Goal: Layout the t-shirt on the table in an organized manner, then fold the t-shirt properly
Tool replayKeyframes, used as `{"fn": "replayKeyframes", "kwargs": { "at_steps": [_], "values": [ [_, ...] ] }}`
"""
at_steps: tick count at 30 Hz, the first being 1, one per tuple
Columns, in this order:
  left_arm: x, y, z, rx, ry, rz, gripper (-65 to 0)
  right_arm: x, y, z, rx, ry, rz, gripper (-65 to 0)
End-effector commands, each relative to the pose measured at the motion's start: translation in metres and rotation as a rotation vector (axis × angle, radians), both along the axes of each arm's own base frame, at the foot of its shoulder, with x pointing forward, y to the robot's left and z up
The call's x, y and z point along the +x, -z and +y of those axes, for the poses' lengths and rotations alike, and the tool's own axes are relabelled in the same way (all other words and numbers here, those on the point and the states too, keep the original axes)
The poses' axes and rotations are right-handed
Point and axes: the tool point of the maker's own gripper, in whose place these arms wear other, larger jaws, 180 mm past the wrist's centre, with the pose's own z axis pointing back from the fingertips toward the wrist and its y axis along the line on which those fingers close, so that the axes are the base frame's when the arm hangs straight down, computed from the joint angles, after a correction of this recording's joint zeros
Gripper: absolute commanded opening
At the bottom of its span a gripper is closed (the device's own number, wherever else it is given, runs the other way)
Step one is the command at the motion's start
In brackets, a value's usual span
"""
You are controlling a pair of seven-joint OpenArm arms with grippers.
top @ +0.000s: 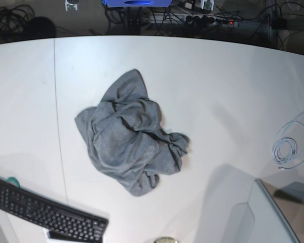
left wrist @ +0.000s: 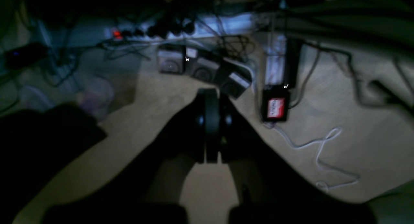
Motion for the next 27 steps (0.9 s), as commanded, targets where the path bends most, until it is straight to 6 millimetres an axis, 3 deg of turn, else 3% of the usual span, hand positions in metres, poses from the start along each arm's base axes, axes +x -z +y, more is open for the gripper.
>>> {"fn": "replayKeyframes", "kwargs": {
  "at_steps": [1,7,12,16,22,24,27],
  "values": [
    [-0.013,-0.007,0.006,0.009,0.015,-0.011,-65.0,-0.005,-0.009,-0.012,-0.027,0.012,-0.003,-64.8],
    [-0.029,-0.052,0.022,0.018,0.076,-0.144,-65.0,-0.013,-0.053,-0.026,-0.065,0.027,-0.004,-64.8],
    [-0.013,-0.107,0.019,-0.007,0.146,-0.301,-65.0,0.003,-0.087,-0.025,-0.073,0.013,-0.101,-64.8],
    [0.024,-0.159,0.013,-0.056,0.097,-0.461,-65.0,0.036,-0.124,-0.023,-0.082,0.009,-0.229,-64.8],
    [0.108,-0.231,-0.011,-0.154,0.08,-0.736,-65.0,0.102,-0.163,-0.017,-0.081,0.01,-0.425,-64.8],
    [0.134,-0.244,-0.02,-0.175,0.088,-0.809,-65.0,0.127,-0.176,-0.016,-0.08,0.004,-0.497,-64.8],
    [0.171,-0.236,-0.038,-0.214,0.104,-0.796,-65.0,0.161,-0.195,-0.015,-0.083,0.0,-0.598,-64.8]
  ]
}}
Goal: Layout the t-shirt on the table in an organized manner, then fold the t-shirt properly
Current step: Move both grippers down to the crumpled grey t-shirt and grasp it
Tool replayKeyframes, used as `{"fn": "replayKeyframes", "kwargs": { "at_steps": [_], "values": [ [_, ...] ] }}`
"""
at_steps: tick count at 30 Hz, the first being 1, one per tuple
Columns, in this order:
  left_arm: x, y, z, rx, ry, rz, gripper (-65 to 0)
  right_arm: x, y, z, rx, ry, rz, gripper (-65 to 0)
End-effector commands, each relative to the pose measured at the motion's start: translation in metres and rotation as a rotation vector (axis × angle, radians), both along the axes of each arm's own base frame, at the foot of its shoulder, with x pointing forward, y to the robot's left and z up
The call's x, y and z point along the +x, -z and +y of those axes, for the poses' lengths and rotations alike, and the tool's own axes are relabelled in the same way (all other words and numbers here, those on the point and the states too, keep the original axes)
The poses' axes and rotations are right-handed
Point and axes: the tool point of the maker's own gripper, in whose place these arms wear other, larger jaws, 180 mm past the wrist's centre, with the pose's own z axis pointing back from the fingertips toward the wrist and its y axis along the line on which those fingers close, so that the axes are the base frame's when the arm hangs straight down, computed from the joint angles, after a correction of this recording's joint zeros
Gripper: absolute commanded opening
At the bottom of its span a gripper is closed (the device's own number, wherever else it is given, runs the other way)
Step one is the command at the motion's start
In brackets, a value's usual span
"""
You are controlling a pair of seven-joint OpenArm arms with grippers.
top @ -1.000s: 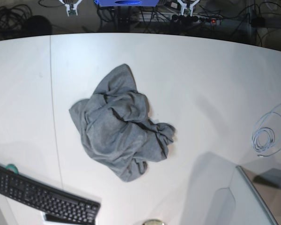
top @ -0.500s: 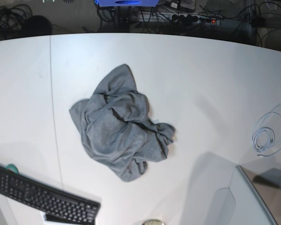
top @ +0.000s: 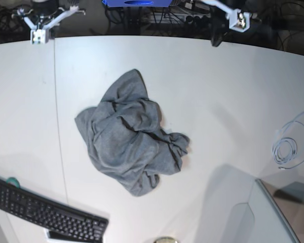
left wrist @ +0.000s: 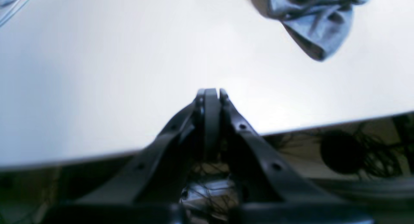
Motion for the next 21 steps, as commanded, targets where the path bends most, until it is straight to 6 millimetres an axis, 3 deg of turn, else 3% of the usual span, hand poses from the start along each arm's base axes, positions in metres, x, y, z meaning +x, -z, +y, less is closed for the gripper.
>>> {"fn": "replayKeyframes", "kwargs": {
  "at_steps": [1,4,8,11,14,16,18,21],
  "values": [
    [0.014,-0.005,-0.006,-0.011,0.012,-0.02,-65.0,0.008,-0.008,-0.002,-0.007,0.001,-0.034,-64.8],
    [0.041,0.007,-0.018,-0.009,0.036,0.04,-65.0,0.047,-0.02,-0.004,-0.012,-0.003,-0.127,-64.8],
    [0.077,-0.002,-0.038,-0.045,0.05,-0.014,-65.0,0.099,-0.028,-0.002,0.0,0.006,-0.145,-63.9],
    [0.095,-0.008,-0.038,-0.051,0.036,-0.053,-65.0,0.132,-0.031,0.022,0.035,-0.098,-0.103,-63.9],
    [0.1,-0.007,-0.034,-0.04,0.036,-0.059,-65.0,0.16,-0.042,0.052,0.043,-0.244,-0.095,-63.9],
    [0.101,-0.007,-0.021,-0.02,0.007,-0.06,-65.0,0.173,-0.043,0.068,0.038,-0.311,-0.093,-63.8],
    [0.092,-0.001,-0.001,0.01,-0.035,-0.034,-65.0,0.181,-0.039,0.089,0.045,-0.381,-0.088,-58.1],
    [0.083,0.007,0.033,0.06,-0.109,-0.006,-65.0,0.182,-0.022,0.112,0.052,-0.454,-0.043,-38.7]
  ]
}}
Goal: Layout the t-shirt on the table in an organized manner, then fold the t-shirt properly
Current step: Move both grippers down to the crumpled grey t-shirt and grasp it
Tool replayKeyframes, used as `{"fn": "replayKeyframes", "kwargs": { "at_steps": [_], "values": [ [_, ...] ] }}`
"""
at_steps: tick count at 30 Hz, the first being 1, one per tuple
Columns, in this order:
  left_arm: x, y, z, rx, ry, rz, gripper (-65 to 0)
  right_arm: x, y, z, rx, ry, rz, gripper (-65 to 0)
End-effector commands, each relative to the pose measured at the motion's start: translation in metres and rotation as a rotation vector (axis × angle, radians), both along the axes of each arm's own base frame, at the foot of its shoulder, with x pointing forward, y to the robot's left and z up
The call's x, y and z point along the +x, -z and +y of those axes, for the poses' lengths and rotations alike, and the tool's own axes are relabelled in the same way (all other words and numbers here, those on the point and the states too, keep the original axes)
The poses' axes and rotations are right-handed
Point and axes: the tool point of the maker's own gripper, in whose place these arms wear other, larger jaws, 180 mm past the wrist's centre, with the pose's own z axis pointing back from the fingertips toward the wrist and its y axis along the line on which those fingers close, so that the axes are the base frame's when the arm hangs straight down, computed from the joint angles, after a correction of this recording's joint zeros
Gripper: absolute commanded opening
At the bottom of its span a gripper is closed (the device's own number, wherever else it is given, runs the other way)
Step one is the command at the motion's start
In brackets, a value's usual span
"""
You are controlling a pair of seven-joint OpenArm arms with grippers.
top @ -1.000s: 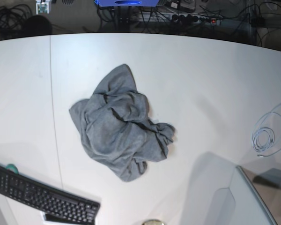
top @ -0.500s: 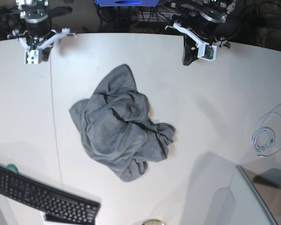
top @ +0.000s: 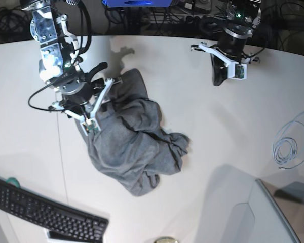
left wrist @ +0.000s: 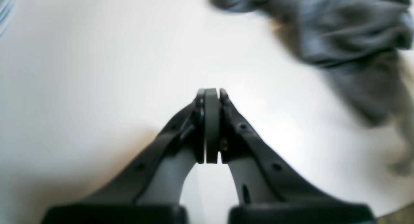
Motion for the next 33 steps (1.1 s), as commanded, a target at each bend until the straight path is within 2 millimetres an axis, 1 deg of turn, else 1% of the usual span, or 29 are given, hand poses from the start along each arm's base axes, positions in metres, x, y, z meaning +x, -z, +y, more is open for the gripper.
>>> {"fn": "replayKeyframes", "kwargs": {
  "at_steps": [1,3,4,6,9,10,12,15,16,17,18,20,21,24,26,28,29,33],
  "values": [
    [-0.004,-0.004,0.015,0.023,-0.027,-0.012,-65.0,0.005,-0.004,0.008,0.013,-0.02,-0.023,-30.6],
    [-0.012,-0.003,0.036,0.054,-0.071,0.0,-65.0,0.0,0.006,0.017,0.01,-0.052,0.001,-19.4],
    [-0.017,-0.002,0.047,0.071,-0.093,0.009,-65.0,-0.001,0.008,0.02,0.014,-0.057,0.004,-17.6],
    [-0.023,-0.004,0.064,0.098,-0.129,0.014,-65.0,0.0,0.011,0.022,0.021,-0.061,-0.005,-18.0],
    [-0.031,-0.004,0.074,0.115,-0.148,0.024,-65.0,0.009,0.019,0.018,0.02,-0.04,-0.015,-18.2],
    [-0.032,-0.004,0.075,0.117,-0.149,0.028,-65.0,0.009,0.023,0.015,0.015,-0.016,-0.011,-18.2],
    [-0.035,-0.002,0.076,0.118,-0.151,0.035,-65.0,0.016,0.025,0.009,0.009,0.02,-0.032,-18.0],
    [-0.036,0.0,0.07,0.105,-0.151,0.04,-65.0,0.017,0.032,0.007,0.005,0.026,-0.029,-19.4],
    [-0.037,0.001,0.069,0.097,-0.162,0.039,-65.0,0.02,0.031,0.006,0.003,0.027,-0.032,-22.2],
    [-0.036,0.001,0.068,0.091,-0.172,0.036,-65.0,0.023,0.03,0.005,0.0,0.027,-0.035,-28.4],
    [-0.036,0.001,0.067,0.087,-0.177,0.034,-65.0,0.023,0.03,0.005,0.0,0.028,-0.032,-35.4],
    [-0.035,0.002,0.065,0.083,-0.175,0.034,-65.0,0.023,0.03,0.004,0.003,0.032,-0.033,-52.4],
    [-0.035,0.002,0.064,0.08,-0.171,0.035,-65.0,0.023,0.029,0.004,0.004,0.031,-0.035,-57.9],
    [-0.035,0.002,0.063,0.079,-0.172,0.035,-65.0,0.024,0.027,0.004,0.004,0.031,-0.039,-59.9],
    [-0.035,0.002,0.063,0.079,-0.172,0.037,-65.0,0.025,0.023,0.005,0.005,0.03,-0.05,-64.8],
    [-0.029,0.0,0.062,0.077,-0.169,0.024,-65.0,0.02,0.019,0.003,0.008,0.035,-0.05,-65.0],
    [-0.025,0.0,0.056,0.074,-0.154,0.019,-65.0,0.019,0.015,-0.004,-0.001,0.049,-0.053,-65.0],
    [-0.005,0.0,0.023,0.025,-0.083,-0.009,-65.0,0.023,-0.016,-0.026,0.003,0.108,-0.124,-65.0]
  ]
}}
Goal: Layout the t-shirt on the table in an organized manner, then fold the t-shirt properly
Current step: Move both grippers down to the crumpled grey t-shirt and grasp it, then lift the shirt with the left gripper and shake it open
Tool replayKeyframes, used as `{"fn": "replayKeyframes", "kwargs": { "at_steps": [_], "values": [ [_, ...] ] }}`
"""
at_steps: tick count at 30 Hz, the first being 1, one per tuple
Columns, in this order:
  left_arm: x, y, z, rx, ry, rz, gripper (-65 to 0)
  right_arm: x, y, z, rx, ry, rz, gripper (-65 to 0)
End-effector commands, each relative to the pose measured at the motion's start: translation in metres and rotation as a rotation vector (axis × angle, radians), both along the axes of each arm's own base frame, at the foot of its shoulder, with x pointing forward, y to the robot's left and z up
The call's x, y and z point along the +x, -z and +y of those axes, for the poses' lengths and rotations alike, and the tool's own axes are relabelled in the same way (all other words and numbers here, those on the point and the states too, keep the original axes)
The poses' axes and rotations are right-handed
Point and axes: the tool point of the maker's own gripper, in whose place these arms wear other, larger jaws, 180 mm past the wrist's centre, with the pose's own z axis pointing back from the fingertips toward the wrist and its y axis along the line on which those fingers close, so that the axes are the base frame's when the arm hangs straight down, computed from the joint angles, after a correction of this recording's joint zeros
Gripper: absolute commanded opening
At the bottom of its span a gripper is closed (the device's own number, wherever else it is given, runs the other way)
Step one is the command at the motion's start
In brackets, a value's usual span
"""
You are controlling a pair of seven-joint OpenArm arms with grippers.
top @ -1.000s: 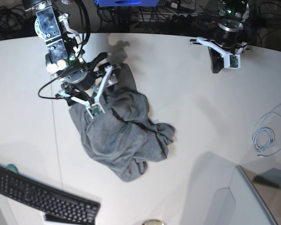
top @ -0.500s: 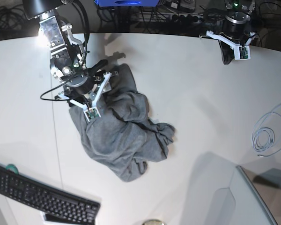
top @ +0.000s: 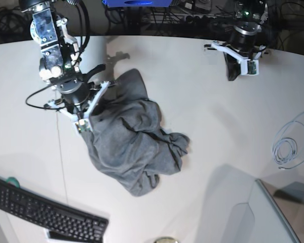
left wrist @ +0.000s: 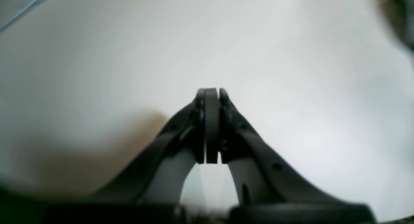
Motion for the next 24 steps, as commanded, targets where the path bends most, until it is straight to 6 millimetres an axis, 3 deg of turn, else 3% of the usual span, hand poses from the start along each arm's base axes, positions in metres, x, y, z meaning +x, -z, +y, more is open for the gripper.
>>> {"fn": "replayKeyframes", "kwargs": {
  "at_steps": [1,6,15,20,24],
  "values": [
    [0.007,-0.008,-0.006,-0.002,0.018,-0.038,-65.0,0.014,-0.024,-0.008,0.008,0.026,-0.084,-65.0],
    [0.037,-0.016,-0.056,-0.073,0.122,-0.094,-65.0,0.017,-0.06,-0.049,-0.013,0.131,-0.18,-65.0],
    [0.075,-0.017,-0.146,-0.162,0.336,-0.136,-65.0,0.013,-0.08,-0.093,-0.071,0.213,-0.232,-65.0],
    [0.079,-0.033,-0.184,-0.193,0.436,-0.173,-65.0,0.012,-0.079,-0.096,-0.076,0.219,-0.228,-65.0],
    [0.066,-0.029,-0.219,-0.201,0.543,-0.107,-65.0,0.012,-0.078,-0.094,-0.074,0.214,-0.226,-65.0]
  ]
}}
